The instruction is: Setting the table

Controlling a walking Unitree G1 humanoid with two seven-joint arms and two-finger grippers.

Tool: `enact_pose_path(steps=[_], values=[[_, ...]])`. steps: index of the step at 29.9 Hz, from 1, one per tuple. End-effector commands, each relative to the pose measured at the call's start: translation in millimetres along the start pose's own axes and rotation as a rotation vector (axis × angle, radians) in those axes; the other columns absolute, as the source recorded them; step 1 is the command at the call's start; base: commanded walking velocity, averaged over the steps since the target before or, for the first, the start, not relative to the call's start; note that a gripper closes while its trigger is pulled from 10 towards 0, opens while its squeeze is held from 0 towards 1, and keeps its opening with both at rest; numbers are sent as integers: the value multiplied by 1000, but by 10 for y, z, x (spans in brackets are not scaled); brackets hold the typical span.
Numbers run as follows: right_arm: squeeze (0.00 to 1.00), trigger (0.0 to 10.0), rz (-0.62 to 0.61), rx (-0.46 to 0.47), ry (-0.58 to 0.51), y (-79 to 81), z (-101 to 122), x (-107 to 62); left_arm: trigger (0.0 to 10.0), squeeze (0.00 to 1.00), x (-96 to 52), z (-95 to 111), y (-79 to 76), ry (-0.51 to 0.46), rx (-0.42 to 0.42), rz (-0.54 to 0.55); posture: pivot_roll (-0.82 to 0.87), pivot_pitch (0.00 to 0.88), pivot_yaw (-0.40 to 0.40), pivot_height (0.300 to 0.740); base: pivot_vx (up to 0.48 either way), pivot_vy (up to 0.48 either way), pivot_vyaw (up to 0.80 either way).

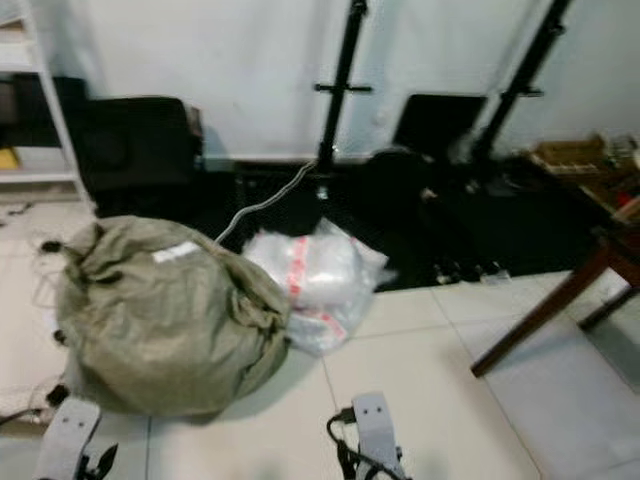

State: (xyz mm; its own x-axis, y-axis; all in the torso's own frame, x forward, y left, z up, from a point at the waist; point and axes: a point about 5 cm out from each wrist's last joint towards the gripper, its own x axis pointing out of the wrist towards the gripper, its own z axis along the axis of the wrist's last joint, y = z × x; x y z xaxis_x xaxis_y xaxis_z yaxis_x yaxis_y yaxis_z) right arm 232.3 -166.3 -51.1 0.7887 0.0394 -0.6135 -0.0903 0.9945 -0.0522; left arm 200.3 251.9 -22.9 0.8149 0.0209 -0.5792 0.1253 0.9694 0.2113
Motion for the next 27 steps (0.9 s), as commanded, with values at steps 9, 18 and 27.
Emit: enact_pose_path(steps=[9, 18, 27], values=[[0, 10000, -19, 2, 26, -60, -83, -28, 10000, 0, 27, 2, -38, -5, 4, -20, 80, 51, 28, 740, 0, 0, -800], [0, 10000, -24, 10, 22, -45, -78, -25, 10000, 0, 33, -4, -11, -3, 18, -28, 73, 44, 45, 740, 0, 0, -800], [0, 10000, -24, 16, 16, -32, -69, -22, 10000, 0, 57, 36, 9, -13, 25, -29, 74, 42, 49, 740, 0, 0, -800]])
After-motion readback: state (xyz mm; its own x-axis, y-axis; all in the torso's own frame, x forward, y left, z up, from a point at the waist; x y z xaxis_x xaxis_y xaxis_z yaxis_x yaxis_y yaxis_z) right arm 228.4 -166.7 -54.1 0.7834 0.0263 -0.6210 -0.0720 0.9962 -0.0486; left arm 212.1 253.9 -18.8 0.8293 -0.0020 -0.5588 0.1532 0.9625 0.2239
